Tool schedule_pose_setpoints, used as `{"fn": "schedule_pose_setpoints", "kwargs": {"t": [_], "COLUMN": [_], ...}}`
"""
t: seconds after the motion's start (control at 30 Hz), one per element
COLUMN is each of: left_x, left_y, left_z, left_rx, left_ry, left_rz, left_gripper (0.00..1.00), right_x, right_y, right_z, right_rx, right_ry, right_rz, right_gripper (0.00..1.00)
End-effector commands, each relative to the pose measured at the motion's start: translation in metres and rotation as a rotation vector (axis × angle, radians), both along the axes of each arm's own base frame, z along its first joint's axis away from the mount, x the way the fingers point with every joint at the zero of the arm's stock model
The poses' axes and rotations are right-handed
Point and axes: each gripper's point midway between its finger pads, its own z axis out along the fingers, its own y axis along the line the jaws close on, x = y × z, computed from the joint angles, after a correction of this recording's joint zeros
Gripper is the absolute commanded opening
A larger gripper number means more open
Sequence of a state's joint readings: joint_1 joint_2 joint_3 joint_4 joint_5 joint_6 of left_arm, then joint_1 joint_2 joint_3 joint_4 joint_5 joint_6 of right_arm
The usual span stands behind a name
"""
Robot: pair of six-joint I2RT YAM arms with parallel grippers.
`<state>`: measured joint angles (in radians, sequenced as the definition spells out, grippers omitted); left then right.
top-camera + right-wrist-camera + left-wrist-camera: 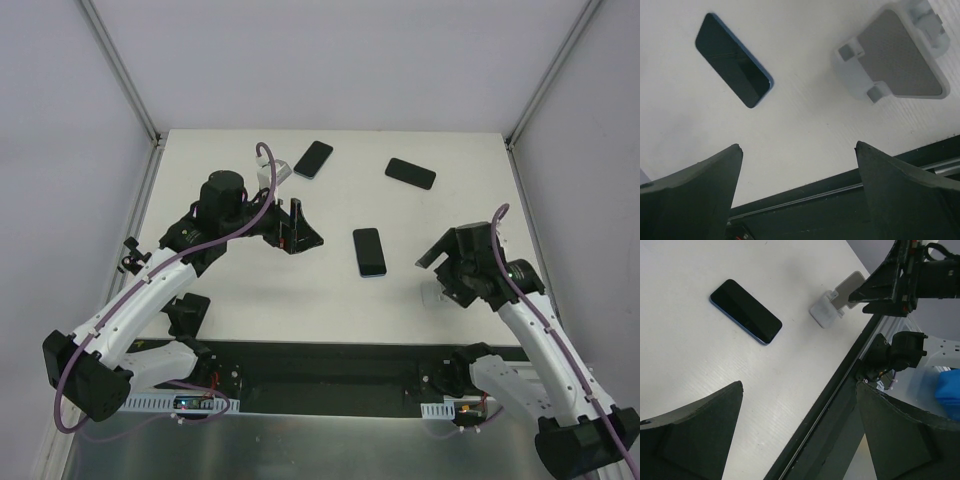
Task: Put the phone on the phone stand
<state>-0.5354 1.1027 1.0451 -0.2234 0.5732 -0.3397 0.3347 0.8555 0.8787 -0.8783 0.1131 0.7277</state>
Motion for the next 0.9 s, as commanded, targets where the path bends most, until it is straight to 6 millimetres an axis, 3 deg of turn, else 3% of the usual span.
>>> {"fn": "schedule_pose_setpoints", "kwargs": {"t": [0.0,0.1,0.23,0.3,0.6,0.73,0.87], "left_x": [-0.005,-0.005,-0.005,-0.005,-0.005,-0.006,-0.006], "left_y": [-0.003,-0.003,-0.003,-0.004,-0.006,-0.006,-0.007], "left_z": [0.03,0.029,0.029,0.029,0.026,0.026,0.026], "left_rx": [-0.065,-0.064,-0.065,-0.066,-0.07,-0.071,-0.074], "left_ry": [-0.048,-0.046,-0.051,-0.045,-0.025,-0.019,-0.015], "left_rz": [-0.028,-0.026,-0.028,-0.032,-0.045,-0.048,-0.051], "left_gripper": [0.94,0.94,0.94,0.94,0.94,0.94,0.94], "right_x": [0.002,0.011,0.023,0.021,-0.003,-0.013,-0.013], "right_y": [-0.01,-0.033,-0.046,-0.049,-0.086,-0.106,-0.111], "right_z": [-0.026,-0.036,-0.046,-0.052,-0.075,-0.065,-0.055], "right_rx": [-0.023,-0.164,-0.253,-0.265,-0.341,-0.428,-0.45], "right_ry": [0.064,0.039,0.013,0.046,0.148,0.13,0.109], "right_rz": [-0.135,-0.159,-0.174,-0.198,-0.303,-0.31,-0.251], "right_gripper": [0.95,0.84,0.48,0.43,0.44,0.47,0.55]}}
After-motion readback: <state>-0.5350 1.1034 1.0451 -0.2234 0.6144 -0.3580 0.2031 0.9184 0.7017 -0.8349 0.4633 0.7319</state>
